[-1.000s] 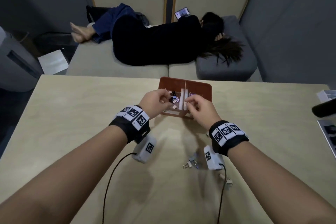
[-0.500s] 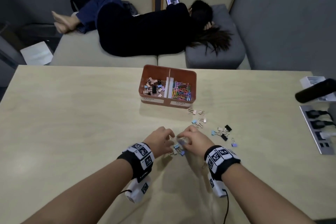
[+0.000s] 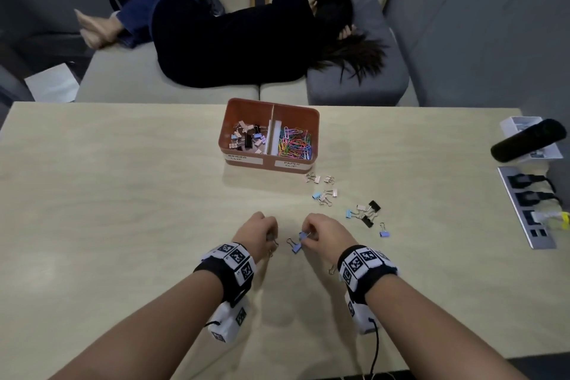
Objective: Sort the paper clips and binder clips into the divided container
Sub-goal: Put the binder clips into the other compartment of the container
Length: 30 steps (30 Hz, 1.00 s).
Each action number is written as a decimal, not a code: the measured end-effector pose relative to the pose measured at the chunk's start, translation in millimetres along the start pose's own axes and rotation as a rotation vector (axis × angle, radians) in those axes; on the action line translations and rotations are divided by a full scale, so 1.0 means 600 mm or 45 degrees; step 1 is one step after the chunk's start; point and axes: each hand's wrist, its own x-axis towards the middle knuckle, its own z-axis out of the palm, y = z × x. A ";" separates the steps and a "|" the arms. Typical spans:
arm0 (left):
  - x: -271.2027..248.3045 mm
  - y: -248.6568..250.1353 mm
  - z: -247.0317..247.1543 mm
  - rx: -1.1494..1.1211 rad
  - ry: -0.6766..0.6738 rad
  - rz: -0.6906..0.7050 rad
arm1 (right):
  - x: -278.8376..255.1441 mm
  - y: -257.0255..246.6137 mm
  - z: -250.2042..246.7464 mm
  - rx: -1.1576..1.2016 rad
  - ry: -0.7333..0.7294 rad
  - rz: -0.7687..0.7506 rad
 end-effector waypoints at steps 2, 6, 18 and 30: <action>0.000 -0.006 -0.004 0.002 0.019 -0.016 | -0.003 -0.004 -0.005 0.059 -0.025 -0.027; 0.000 -0.012 -0.013 0.037 0.015 -0.029 | -0.003 -0.018 -0.001 0.087 -0.095 -0.108; -0.010 -0.048 -0.047 -0.279 0.158 -0.078 | -0.003 -0.038 0.040 -0.040 -0.074 -0.033; -0.015 -0.036 -0.029 0.149 -0.110 -0.039 | 0.013 -0.048 0.027 -0.086 -0.170 0.088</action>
